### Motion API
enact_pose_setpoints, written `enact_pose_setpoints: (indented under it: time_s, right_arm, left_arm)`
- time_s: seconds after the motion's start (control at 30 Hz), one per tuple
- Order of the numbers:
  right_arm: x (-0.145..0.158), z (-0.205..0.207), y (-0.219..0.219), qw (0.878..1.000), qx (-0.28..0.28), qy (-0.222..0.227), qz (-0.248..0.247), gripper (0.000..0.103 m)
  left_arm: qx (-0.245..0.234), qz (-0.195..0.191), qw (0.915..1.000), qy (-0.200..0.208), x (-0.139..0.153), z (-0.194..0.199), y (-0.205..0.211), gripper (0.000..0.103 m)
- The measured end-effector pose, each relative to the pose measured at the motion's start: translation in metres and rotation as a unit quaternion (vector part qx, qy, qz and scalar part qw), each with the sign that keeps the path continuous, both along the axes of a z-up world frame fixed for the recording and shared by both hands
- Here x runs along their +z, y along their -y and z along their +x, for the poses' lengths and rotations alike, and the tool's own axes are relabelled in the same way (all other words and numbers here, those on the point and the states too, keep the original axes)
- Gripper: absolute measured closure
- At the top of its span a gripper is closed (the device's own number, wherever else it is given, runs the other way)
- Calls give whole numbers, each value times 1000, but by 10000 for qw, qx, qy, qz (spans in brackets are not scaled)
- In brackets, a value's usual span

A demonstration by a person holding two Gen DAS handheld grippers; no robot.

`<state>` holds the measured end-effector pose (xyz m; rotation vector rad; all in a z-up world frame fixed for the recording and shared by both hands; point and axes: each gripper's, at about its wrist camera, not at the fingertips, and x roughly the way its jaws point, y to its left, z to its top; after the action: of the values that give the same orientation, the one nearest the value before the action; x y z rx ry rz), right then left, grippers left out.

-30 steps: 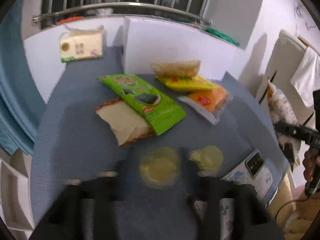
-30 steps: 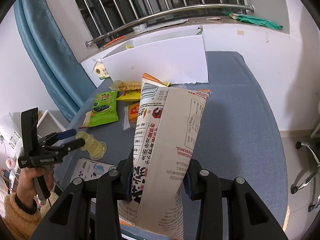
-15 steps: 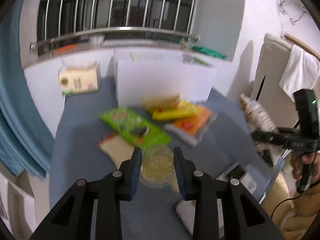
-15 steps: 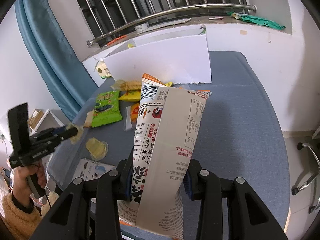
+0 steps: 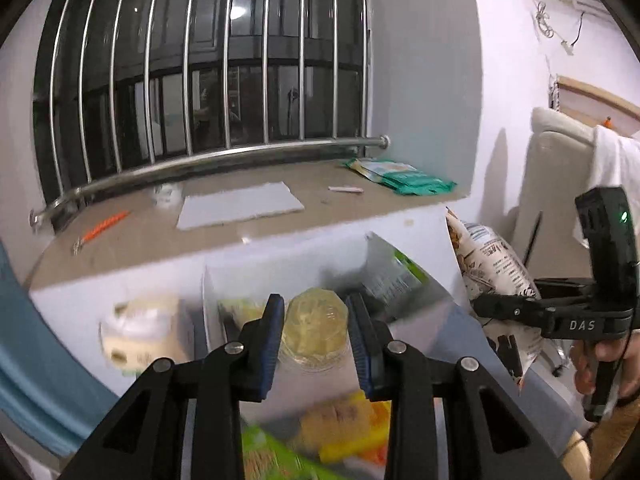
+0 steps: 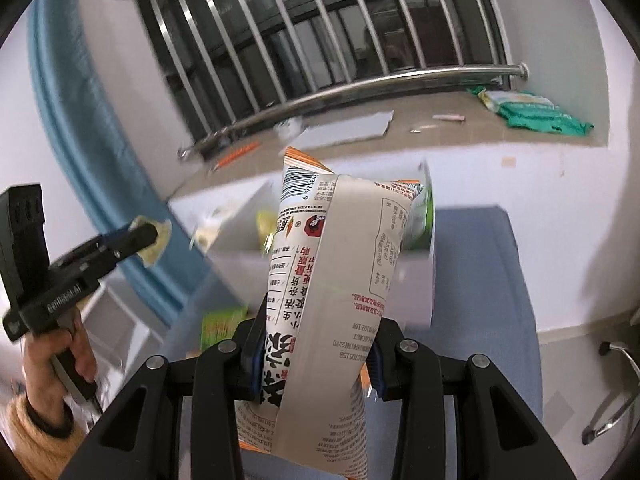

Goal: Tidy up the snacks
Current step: 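Carry the jelly cup and white bag over the box and release both, then grasp the bagged bread roll with the right gripper while the left grasps the green seaweed bag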

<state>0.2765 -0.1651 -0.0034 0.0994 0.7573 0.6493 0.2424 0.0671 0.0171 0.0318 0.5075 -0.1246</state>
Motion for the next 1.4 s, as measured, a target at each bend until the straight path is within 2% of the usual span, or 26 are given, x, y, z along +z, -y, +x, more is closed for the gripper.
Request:
enact_pose_setpoints:
  time_s: [0.17, 0.37, 0.4, 0.43, 0.47, 0.53, 0.63, 0.8, 0.9, 1.0, 1.17, 1.3, 1.4]
  right_arm:
    - [7, 63, -21, 9991, -371, -106, -170, 60]
    - [4, 122, -51, 9977, -410, -95, -534, 59]
    - [2, 131, -57, 9975, -368, -126, -584, 48]
    - [1, 137, -60, 9971, -355, -169, -644, 34]
    - [-1, 142, -63, 9962, -394, -207, -745, 1]
    - [0, 142, -64, 9954, -536, -82, -786, 0]
    - [0, 134, -60, 9968, -446, -9, -659, 0]
    - [3, 119, -52, 9972, -412, 81, -625, 0]
    - [9, 104, -43, 9979, -355, 164, -524, 0]
    - [17, 81, -31, 9985, -251, 313, -360, 0]
    - [24, 23, -3, 9984, 34, 552, -77, 0]
    - [16, -22, 14, 9975, 244, 656, -40, 0]
    - [4, -54, 25, 9971, 349, 669, 43, 0]
  left_arm:
    - [46, 86, 9995, -298, -12, 61, 2, 68]
    - [243, 198, 9983, -491, -25, 95, -8, 64]
    - [328, 197, 9974, -617, -28, 101, -12, 43]
    - [414, 211, 9959, -771, -30, 106, -16, 11]
    - [538, 247, 9952, -779, -31, 107, -19, 0]
    - [682, 327, 9955, -576, -30, 99, -23, 0]
    - [706, 225, 9949, -691, -33, 93, -30, 0]
    - [693, 174, 9954, -642, -34, 75, -32, 0]
    - [652, -27, 9958, -637, -31, 62, -35, 0]
    - [542, -285, 9966, -558, -25, 40, -37, 0]
    - [473, -375, 9971, -459, -21, -5, -34, 0]
    - [336, -553, 9970, -428, -28, -46, -26, 0]
    - [258, -531, 9974, -416, -39, -78, -15, 0]
